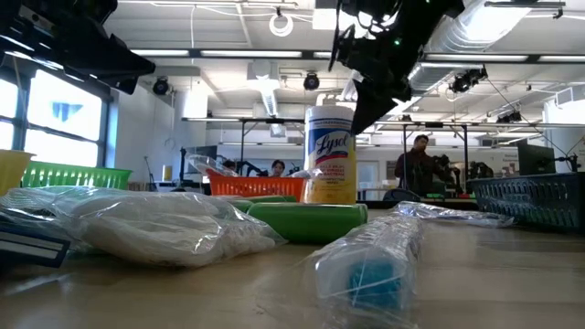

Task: Pick & Place Travel size toiletries
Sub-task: Put the blue toothbrush into the orange bin

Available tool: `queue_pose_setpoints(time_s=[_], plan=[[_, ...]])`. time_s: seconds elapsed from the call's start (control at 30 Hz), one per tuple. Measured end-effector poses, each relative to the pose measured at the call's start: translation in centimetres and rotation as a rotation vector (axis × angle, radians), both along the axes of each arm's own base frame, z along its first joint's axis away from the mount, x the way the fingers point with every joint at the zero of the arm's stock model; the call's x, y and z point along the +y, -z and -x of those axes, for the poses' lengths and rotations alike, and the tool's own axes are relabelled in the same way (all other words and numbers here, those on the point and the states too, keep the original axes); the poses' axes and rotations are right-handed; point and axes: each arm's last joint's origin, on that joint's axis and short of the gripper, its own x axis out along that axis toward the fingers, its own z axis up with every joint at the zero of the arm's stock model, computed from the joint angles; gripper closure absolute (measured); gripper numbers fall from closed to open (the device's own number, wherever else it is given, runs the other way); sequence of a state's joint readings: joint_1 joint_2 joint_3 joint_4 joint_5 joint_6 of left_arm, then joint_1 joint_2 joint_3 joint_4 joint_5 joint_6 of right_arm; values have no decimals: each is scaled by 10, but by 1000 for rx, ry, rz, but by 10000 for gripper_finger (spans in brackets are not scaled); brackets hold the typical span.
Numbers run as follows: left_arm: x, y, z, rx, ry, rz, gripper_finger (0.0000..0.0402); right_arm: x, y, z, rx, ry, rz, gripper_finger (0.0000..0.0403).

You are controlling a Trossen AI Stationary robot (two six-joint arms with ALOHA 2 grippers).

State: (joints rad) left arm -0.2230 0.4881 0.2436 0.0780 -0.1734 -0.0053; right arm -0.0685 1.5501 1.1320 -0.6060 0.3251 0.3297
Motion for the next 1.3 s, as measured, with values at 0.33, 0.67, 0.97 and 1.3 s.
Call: queue_pose_setpoints(time_s=[0.33, 0.67, 0.97, 1.3], plan=[[0, 0, 0, 0, 0, 0, 383, -2, 17, -4, 22, 177, -3, 176], [0, 0, 0, 3, 0, -1, 383, -3, 25, 0, 42, 335, -25, 117], [0, 0, 0, 4, 0, -1, 383, -7, 47, 6, 175, 484, -30, 128], [0, 1, 0, 7, 0, -1, 383, -14, 81, 5, 367, 499, -79, 128]])
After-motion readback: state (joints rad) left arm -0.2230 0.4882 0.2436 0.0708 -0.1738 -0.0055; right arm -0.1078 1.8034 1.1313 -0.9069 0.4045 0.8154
